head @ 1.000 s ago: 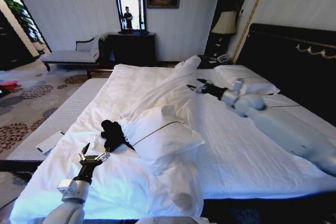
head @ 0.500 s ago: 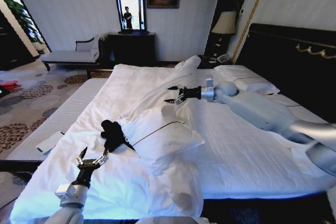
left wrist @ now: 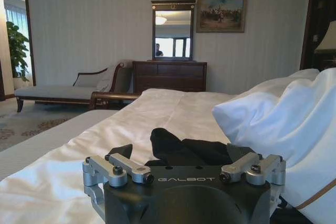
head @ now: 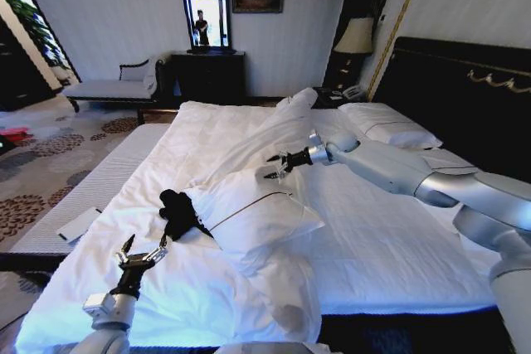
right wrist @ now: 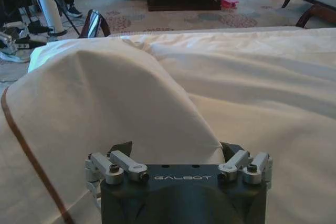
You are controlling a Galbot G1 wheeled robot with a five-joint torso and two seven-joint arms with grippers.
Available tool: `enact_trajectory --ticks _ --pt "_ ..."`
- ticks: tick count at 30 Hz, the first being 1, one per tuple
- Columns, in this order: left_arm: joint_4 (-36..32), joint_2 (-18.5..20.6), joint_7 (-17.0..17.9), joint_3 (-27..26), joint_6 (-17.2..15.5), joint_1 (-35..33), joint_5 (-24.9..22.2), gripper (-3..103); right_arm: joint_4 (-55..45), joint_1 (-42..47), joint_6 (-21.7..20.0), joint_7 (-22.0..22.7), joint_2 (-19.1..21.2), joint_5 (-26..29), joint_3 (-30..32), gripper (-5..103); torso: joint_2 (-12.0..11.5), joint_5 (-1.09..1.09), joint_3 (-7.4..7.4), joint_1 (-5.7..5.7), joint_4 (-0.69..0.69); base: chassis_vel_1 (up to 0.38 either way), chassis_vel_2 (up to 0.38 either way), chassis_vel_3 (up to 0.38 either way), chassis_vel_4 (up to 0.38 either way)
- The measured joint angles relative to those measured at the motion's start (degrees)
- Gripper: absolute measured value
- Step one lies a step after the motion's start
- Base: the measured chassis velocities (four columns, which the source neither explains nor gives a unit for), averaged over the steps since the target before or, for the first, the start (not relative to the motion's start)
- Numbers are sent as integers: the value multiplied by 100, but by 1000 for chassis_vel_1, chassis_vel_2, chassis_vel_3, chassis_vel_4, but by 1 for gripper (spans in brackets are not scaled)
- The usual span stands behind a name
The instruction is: Fold the clothes on the bed.
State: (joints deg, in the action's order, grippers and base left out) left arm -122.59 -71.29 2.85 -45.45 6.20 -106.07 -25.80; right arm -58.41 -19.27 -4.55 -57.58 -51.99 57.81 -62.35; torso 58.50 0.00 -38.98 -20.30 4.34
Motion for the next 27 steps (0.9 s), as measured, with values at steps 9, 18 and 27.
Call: enact_trajectory --ticks 9,18,27 --pt "29 12 -2 50 4 87 -4 100 -315 -90 19 239 -105 172 42 93 0 -2 0 0 -4 0 0 0 0" --pt "44 30 -7 -65 41 22 -112 100 -354 51 102 427 -120 82 124 66 0 0 0 0 0 0 0 0 0" --pt "42 16 -7 -31 42 100 -120 100 -566 121 105 563 -35 92 252 33 0 0 0 0 -1 0 0 0 0"
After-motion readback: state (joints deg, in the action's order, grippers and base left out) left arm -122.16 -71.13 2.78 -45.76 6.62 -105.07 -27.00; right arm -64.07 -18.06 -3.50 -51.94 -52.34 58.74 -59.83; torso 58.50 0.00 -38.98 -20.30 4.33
